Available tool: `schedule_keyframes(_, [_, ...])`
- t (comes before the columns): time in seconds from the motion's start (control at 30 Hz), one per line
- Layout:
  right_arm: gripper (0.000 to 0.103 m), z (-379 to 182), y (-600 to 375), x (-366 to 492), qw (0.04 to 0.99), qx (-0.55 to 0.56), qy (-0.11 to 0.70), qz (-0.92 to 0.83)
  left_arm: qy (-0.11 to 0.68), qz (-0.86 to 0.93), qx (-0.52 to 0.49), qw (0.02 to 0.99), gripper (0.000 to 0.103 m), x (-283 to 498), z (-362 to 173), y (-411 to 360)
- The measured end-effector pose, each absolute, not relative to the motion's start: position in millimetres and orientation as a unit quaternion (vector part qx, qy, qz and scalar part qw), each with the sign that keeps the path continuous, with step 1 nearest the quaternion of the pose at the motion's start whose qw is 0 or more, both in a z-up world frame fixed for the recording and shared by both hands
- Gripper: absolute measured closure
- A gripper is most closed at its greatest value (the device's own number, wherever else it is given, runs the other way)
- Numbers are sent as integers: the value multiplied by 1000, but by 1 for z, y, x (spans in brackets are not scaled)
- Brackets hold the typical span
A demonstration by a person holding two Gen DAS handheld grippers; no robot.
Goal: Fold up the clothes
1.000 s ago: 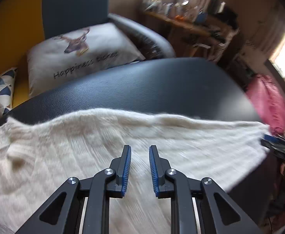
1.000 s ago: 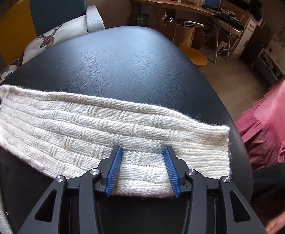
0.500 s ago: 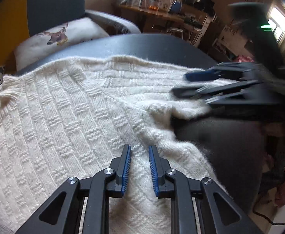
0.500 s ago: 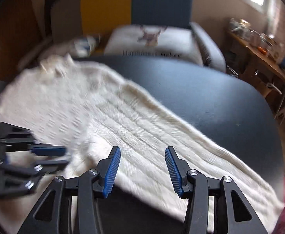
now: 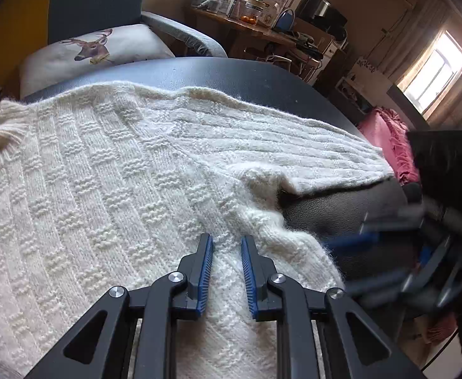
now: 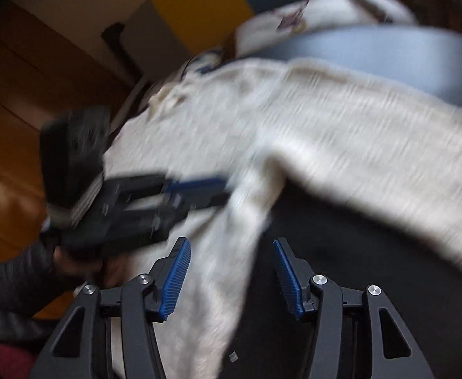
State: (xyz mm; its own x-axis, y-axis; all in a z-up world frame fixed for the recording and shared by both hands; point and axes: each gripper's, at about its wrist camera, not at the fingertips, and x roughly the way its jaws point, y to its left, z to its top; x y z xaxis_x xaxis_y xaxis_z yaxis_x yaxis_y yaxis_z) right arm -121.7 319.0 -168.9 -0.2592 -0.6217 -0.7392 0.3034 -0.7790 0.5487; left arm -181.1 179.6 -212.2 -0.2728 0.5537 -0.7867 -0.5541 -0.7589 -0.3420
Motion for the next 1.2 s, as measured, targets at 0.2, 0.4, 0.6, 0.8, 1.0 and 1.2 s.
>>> schedule_keyframes(0.2, [43,-171,313,-130,342,493,-214,-771,-69,780,-512,354,96,-193,-218,158])
schedule_keyframes(0.4, [24,-159,354,-133,348,397,-337,-780,-79,774,-515,359,97,-196,-221,155])
schedule_keyframes(0.6, [21,-142,373,-151,269,405,-322,-812,19,806,-492,329,91,-178,-201,180])
schedule_keyframes(0.8, [27,-140,362,-183,123,495,-111,-853,65,802,-484,344,89,-168,-200,205])
schedule_keyframes(1.0, [24,-161,359,-198,24,510,49,-858,160,788,-469,366,88,-158,-204,228])
schedule_keyframes(1.2, [23,-151,399,-189,-7,491,-6,-871,143,791,-467,369,87,-158,-204,226])
